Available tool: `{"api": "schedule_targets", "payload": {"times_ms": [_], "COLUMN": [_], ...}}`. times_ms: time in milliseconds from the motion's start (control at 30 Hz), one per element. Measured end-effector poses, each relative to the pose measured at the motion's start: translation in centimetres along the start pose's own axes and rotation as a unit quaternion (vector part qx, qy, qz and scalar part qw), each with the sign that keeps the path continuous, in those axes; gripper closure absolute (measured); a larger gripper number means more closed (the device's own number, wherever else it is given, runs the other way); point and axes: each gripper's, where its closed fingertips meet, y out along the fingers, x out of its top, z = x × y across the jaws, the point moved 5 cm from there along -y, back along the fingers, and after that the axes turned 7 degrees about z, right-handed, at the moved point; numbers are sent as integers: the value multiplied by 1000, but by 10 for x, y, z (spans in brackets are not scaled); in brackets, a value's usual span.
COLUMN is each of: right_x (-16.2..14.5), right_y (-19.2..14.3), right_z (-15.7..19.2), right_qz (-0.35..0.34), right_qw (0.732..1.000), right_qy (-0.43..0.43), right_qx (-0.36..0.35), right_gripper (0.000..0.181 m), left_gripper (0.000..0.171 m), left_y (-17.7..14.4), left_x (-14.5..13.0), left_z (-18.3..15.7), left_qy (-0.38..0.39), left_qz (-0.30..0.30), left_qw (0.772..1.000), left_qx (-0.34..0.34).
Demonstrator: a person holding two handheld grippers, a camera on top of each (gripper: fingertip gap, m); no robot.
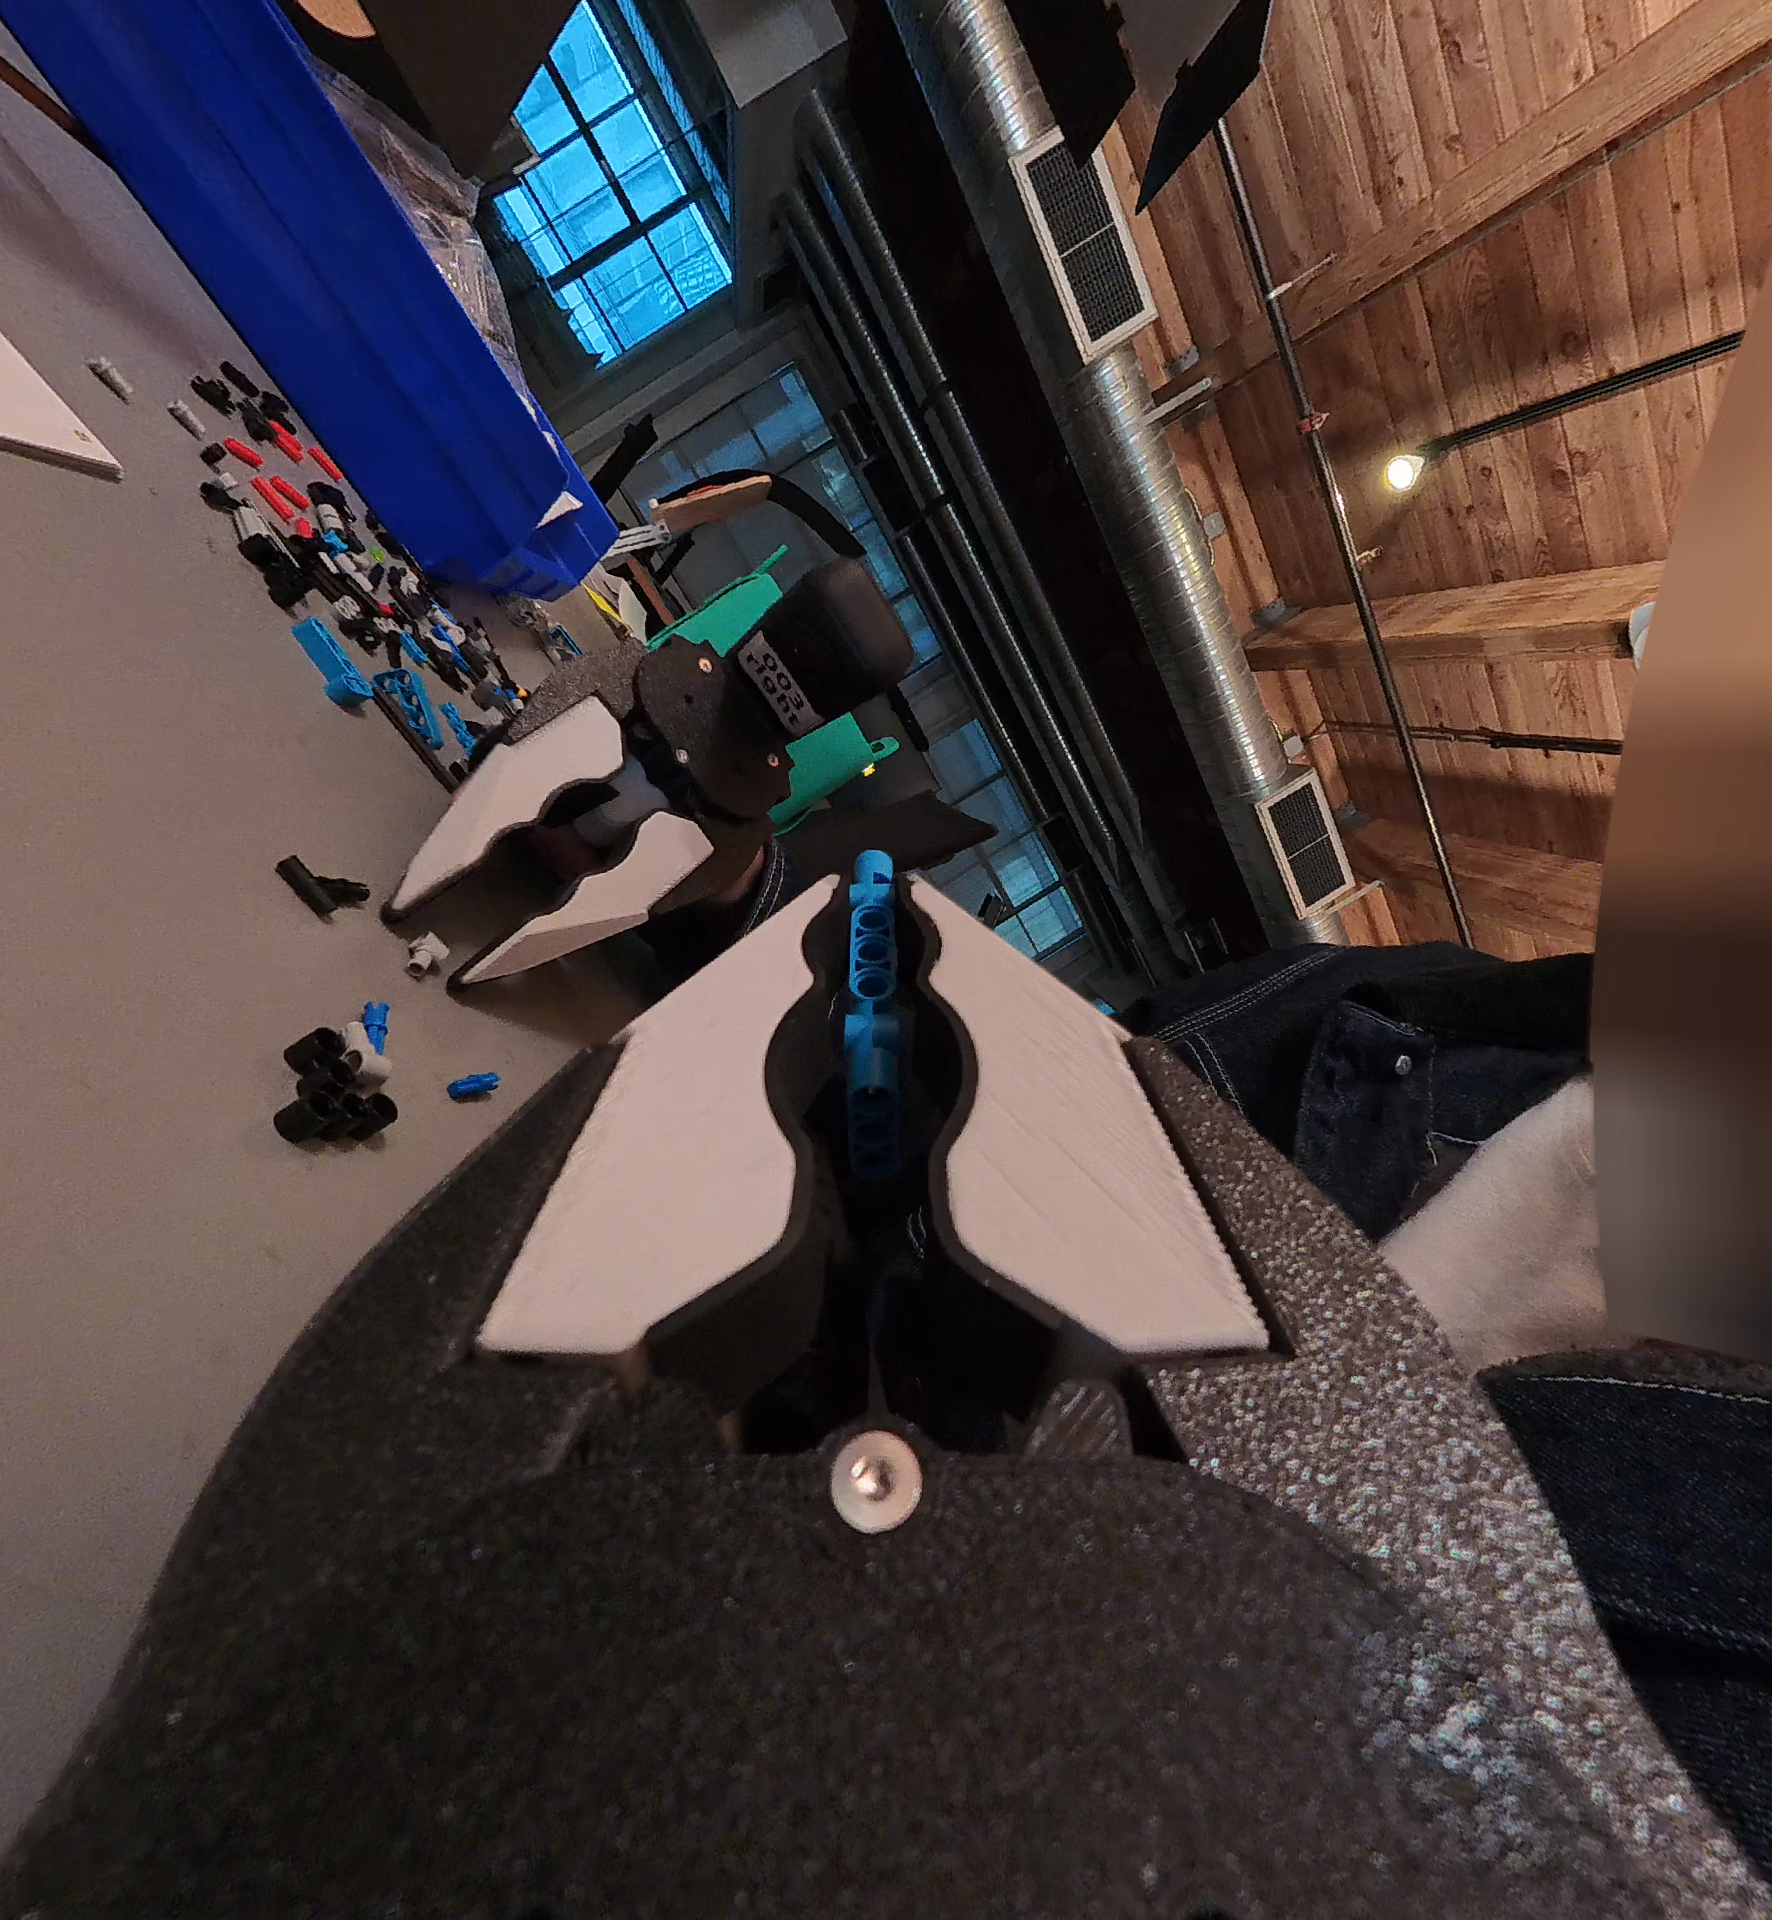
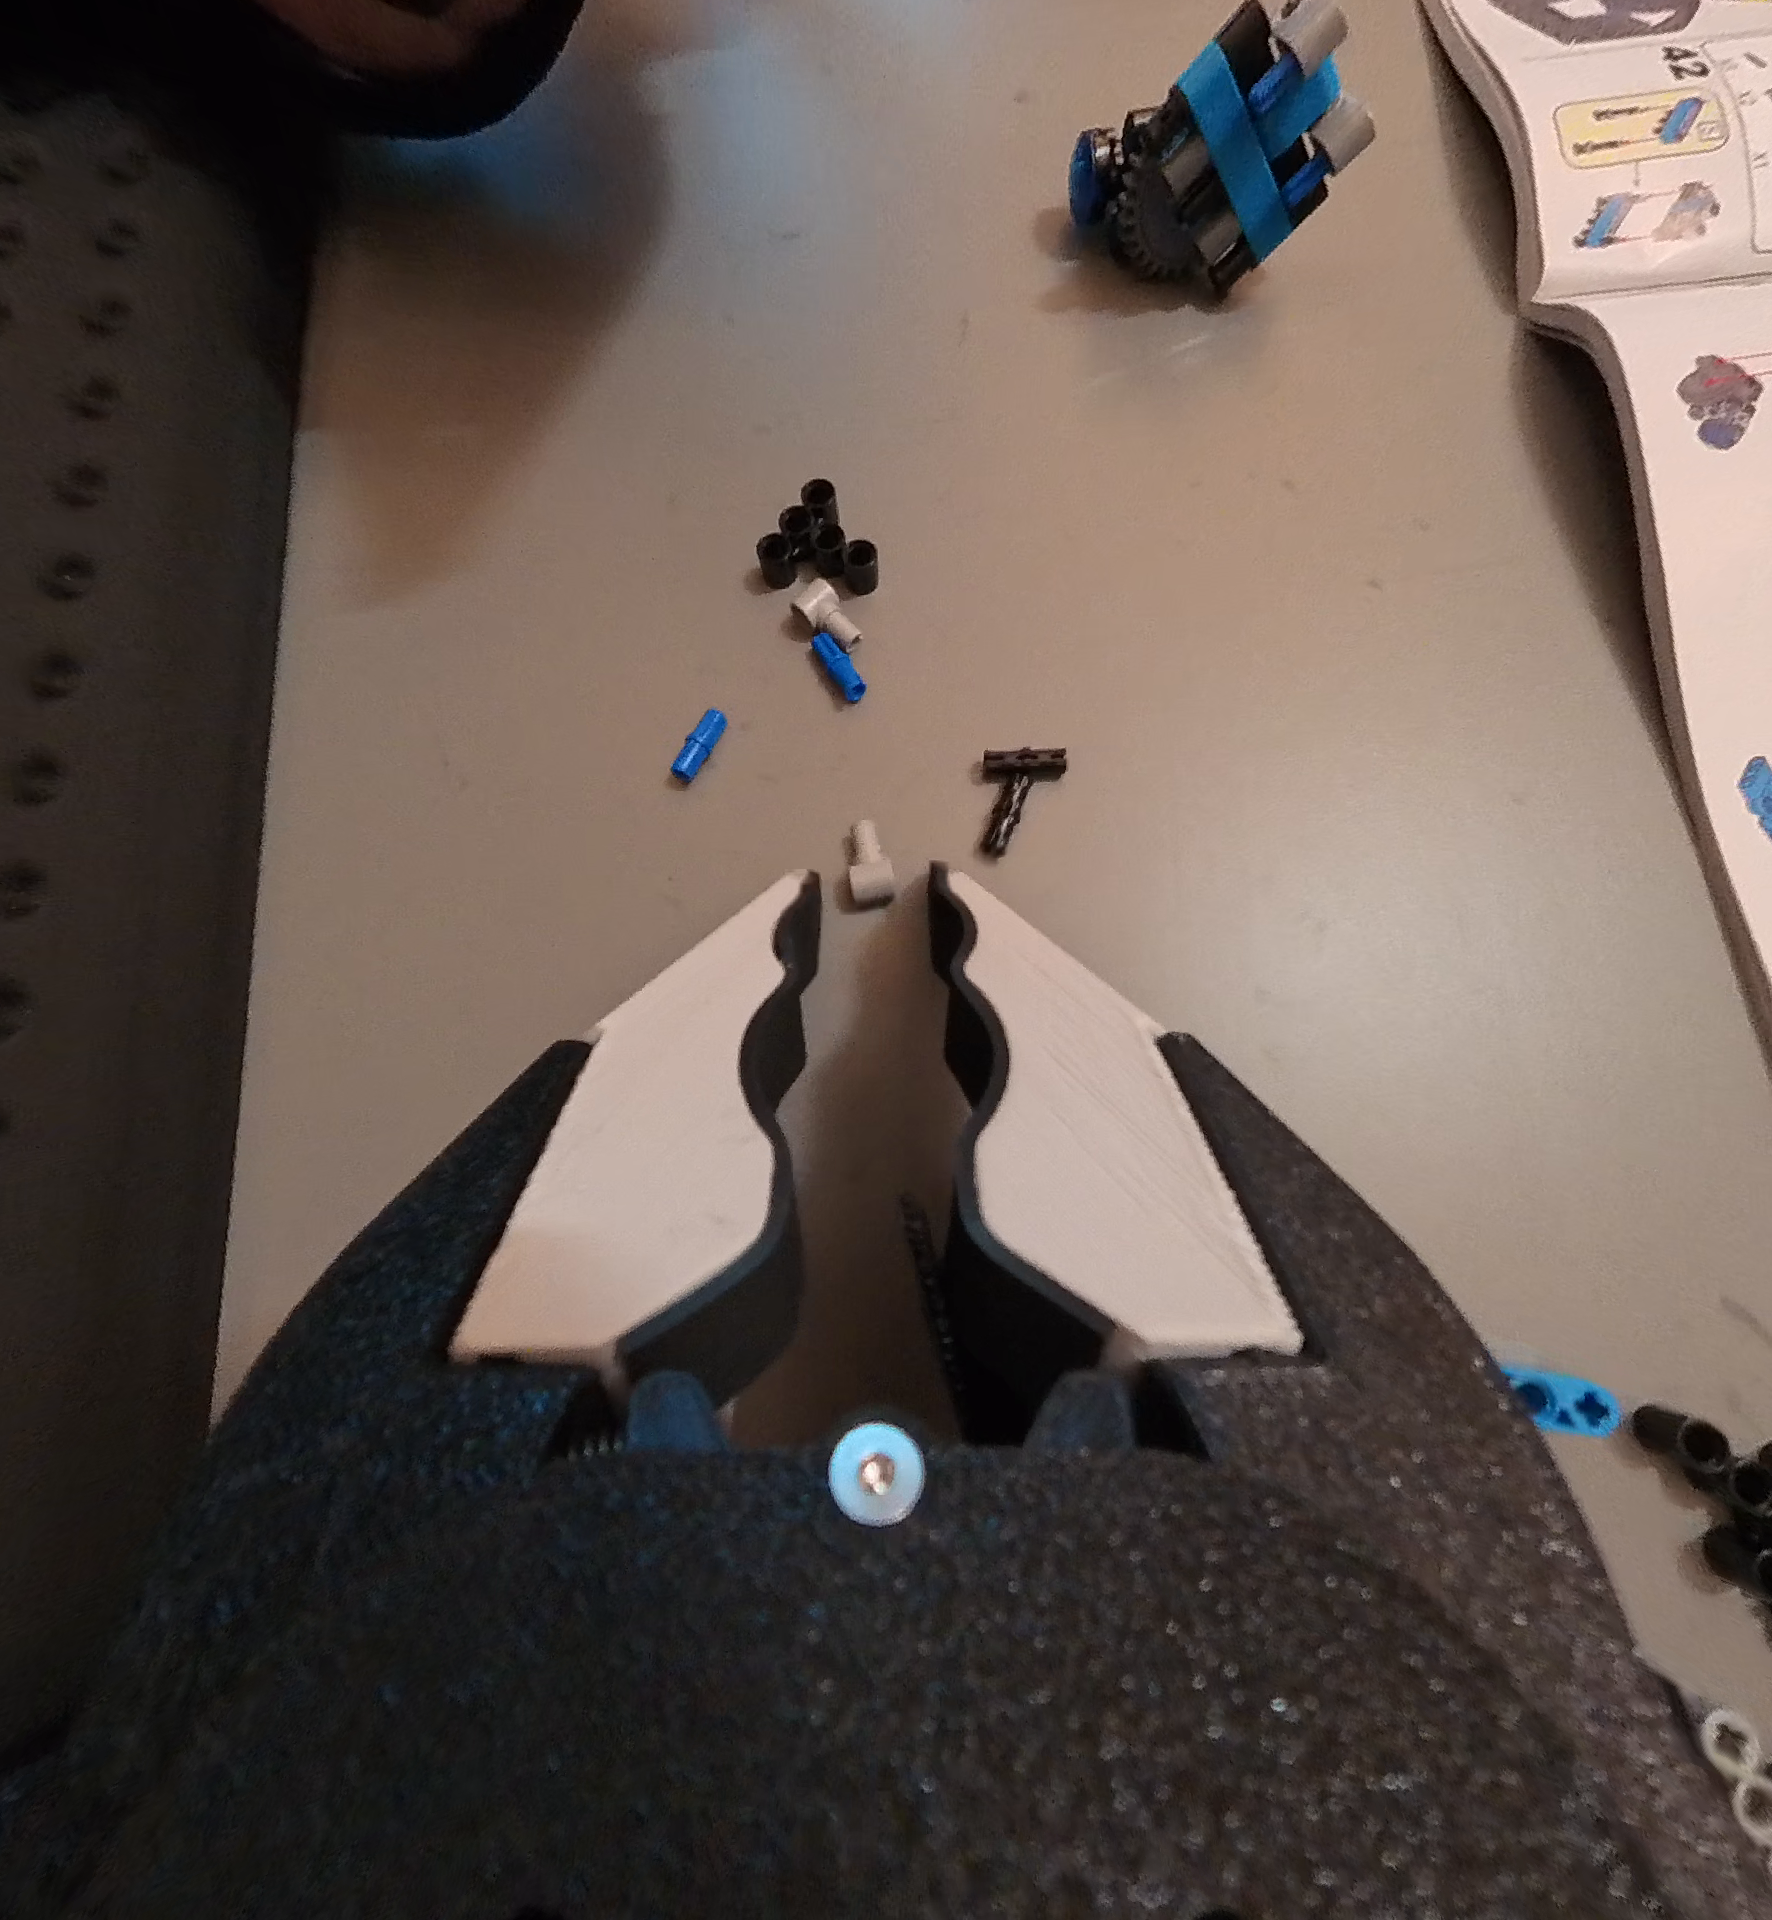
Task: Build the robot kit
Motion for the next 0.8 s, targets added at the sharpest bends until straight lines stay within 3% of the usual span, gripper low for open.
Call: {"api": "schedule_targets", "payload": {"times_ms": [233, 300, 467, 667, 800], "right_x": [2, 4, 6, 87, 114], "right_y": [4, 5, 4, -30, -29], "right_z": [2, 6, 8, 35, 42], "right_qz": [3, 8, 11, -83, -61], "right_qw": [1000, 1000, 999, 984, 977], "right_qy": [-14, -21, -38, -131, -175], "right_qx": [11, 20, 4, -88, -106], "right_gripper": [158, 173, 174, 175, 175], "left_gripper": [165, 165, 165, 165, 165], "left_y": [1, 2, -1, 2, 6], "left_x": [-2, -2, 0, -8, -12], "left_z": [1, 1, 5, 9, 11], "left_qy": [3, 5, 3, -23, -6], "left_qz": [7, 8, 2, 29, 49], "left_qw": [1000, 1000, 1000, 999, 998], "left_qx": [4, 9, 25, 15, 36]}}
